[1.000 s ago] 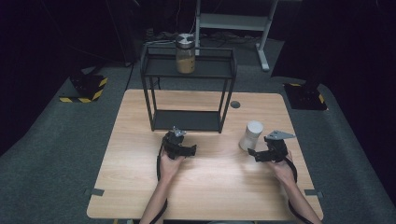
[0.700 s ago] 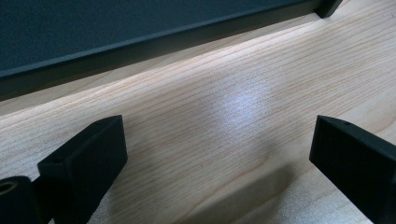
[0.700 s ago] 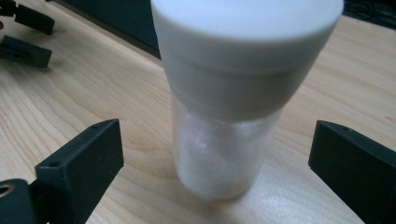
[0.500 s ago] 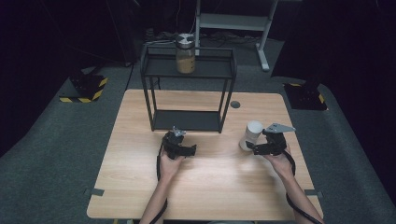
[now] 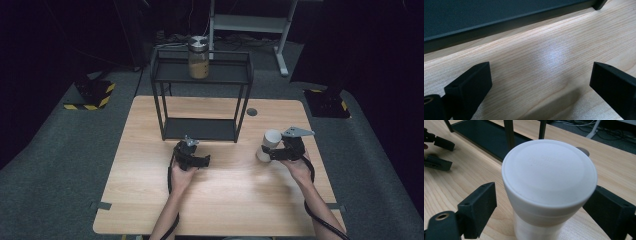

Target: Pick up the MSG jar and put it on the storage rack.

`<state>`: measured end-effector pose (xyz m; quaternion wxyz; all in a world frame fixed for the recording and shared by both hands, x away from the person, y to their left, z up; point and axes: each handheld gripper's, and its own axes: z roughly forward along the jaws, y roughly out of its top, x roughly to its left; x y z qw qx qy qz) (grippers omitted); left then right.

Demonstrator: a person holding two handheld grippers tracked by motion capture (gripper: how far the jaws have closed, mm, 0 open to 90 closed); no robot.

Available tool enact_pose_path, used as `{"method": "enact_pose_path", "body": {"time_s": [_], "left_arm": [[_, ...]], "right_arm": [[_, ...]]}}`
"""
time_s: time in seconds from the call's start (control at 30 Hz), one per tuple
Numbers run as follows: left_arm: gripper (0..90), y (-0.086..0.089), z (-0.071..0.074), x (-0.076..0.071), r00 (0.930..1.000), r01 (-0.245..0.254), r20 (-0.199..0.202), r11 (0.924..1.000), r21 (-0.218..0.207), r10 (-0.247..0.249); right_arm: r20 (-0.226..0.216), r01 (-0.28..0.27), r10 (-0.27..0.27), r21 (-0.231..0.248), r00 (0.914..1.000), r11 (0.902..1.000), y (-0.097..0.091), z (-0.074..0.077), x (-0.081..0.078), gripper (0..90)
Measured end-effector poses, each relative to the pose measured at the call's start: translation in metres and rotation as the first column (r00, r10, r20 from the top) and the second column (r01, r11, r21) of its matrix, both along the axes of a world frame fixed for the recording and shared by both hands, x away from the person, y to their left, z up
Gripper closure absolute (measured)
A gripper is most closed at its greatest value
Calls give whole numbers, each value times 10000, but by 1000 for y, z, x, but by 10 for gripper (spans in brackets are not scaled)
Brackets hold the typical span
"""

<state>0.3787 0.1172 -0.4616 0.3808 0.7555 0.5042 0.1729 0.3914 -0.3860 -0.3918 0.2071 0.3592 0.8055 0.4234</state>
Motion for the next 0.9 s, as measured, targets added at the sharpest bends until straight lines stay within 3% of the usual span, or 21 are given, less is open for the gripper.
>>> {"method": "enact_pose_path", "body": {"time_s": [0.5, 0.9], "left_arm": [[41, 0, 0, 0, 10000, -5, 1, 10000, -5, 5], [41, 1, 0, 0, 10000, -12, -4, 10000, -81, 12]], "right_arm": [[-43, 190, -189, 137, 9998, 9997, 2, -6, 5, 251], [170, 162, -163, 38, 9997, 9999, 6, -8, 3, 343]]}}
